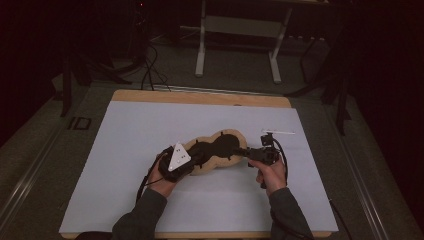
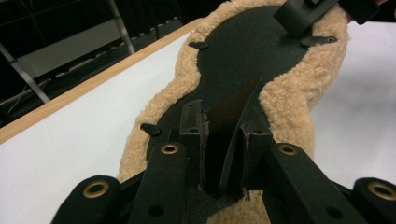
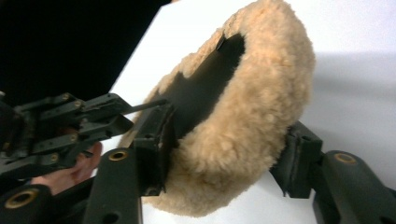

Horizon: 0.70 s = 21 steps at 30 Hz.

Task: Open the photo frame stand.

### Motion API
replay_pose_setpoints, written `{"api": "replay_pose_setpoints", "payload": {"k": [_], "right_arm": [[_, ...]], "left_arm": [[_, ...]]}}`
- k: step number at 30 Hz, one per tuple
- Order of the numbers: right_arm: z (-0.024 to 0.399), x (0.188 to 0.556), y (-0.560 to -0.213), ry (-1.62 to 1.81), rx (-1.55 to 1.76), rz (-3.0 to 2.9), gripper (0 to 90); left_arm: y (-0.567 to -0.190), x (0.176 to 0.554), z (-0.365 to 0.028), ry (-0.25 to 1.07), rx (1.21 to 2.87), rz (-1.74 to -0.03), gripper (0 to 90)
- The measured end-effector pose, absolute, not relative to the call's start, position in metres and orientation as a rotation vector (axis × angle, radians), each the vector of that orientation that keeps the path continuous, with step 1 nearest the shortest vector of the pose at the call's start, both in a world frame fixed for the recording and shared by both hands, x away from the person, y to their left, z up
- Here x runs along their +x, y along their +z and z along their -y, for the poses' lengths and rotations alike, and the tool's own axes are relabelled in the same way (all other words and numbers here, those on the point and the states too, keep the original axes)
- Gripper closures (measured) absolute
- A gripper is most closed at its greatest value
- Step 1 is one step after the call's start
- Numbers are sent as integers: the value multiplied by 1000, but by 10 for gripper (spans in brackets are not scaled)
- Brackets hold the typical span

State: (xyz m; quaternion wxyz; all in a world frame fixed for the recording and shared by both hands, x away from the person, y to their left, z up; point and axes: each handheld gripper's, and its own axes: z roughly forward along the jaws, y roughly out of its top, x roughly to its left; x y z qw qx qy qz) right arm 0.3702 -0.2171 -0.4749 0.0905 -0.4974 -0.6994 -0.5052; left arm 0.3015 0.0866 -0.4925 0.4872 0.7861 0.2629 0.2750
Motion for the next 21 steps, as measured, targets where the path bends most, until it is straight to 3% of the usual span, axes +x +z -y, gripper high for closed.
{"api": "replay_pose_setpoints", "payload": {"k": [6, 21], "right_arm": [[218, 369, -473, -1526, -1460, 2057, 498], [216, 366, -467, -1577, -1387, 2107, 564]], "left_arm": [[-492, 301, -91, 616, 1896, -643, 724], [-489, 299, -109, 346, 1886, -698, 425]]}}
